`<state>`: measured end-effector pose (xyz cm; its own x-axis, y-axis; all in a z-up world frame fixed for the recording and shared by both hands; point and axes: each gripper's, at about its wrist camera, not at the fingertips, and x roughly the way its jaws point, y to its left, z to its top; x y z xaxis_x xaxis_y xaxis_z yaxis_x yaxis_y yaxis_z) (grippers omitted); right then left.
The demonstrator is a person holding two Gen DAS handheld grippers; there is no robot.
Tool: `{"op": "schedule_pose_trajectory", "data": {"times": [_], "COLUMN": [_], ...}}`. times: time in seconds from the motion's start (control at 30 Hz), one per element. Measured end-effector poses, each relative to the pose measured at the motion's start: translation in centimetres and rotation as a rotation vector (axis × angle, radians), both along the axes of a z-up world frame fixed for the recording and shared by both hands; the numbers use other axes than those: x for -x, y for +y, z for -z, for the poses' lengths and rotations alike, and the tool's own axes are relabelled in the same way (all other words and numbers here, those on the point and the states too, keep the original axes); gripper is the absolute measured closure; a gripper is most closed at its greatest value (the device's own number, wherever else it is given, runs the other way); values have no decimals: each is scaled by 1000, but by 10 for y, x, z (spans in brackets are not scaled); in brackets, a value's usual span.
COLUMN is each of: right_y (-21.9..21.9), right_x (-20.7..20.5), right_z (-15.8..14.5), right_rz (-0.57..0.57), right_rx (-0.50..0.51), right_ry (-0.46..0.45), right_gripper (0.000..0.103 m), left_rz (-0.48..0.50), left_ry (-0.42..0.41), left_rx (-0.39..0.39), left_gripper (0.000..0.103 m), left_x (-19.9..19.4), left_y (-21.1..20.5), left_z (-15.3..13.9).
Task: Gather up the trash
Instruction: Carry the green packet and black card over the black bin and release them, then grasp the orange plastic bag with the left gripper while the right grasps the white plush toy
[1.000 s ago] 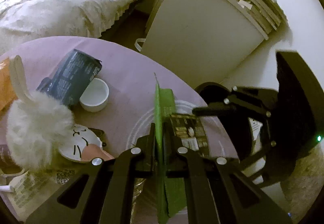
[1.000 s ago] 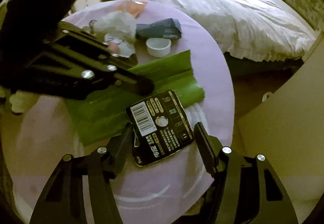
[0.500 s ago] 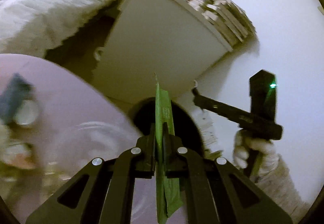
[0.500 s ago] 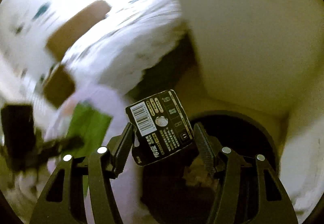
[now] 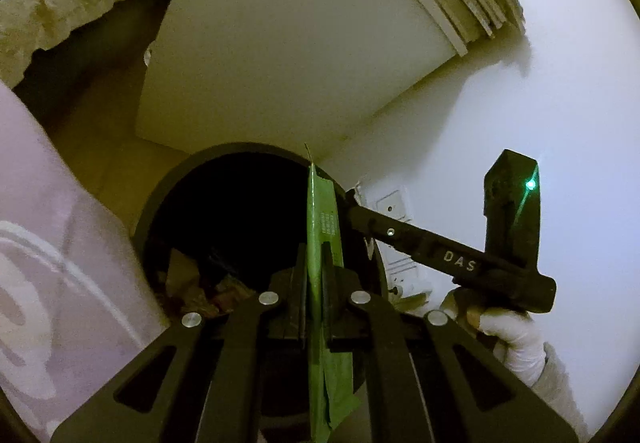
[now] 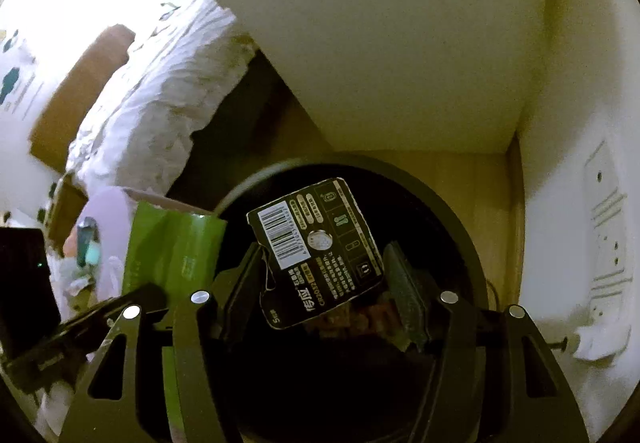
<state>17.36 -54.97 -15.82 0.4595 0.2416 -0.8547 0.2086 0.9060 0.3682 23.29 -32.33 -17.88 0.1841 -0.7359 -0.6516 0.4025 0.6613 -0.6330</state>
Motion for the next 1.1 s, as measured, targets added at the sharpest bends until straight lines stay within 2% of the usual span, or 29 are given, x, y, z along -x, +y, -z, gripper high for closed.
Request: {"op": "schedule_pose_trajectory", "data": {"times": [0.13,0.2,0.27,0.3,0.37,0.5,0.57,0.6,0.77,0.9,1.1], "right_y": [-7,-11,-13,-15,-15,-9,8,15,85,156,259], "right_x": [-1,-4,-2,0,4,9,7,6,-3,-8,-12], "right_z": [10,14,14,13,8,-6,-17,-21,-54,-81,-106], "right_rz": [30,40,53,56,57,42,5,-11,-172,-337,-571], "right_rx": [-10,1,5,1,-4,-21,-29,-29,-28,-20,3], "right_ry": [37,48,51,46,30,-5,-31,-38,-109,-175,-245], "right_gripper": [34,28,27,27,27,27,27,27,27,27,27], "left_rz": [25,35,35,27,26,14,-3,-22,-88,-194,-351], "left_ry": [16,12,-10,-38,-78,-101,-124,-148,-248,-331,-343], "left_rx": [-22,-45,-62,-63,-60,-61,-63,-65,-91,-144,-211], "left_gripper": [93,83,42,37,35,35,24,23,17,17,17], "left_x": [-2,-1,2,4,10,20,26,31,54,69,71], "left_y": [-11,-16,-16,-13,-8,5,18,27,78,140,247], "left_z": [6,5,1,-3,-12,-25,-33,-40,-66,-82,-81]}}
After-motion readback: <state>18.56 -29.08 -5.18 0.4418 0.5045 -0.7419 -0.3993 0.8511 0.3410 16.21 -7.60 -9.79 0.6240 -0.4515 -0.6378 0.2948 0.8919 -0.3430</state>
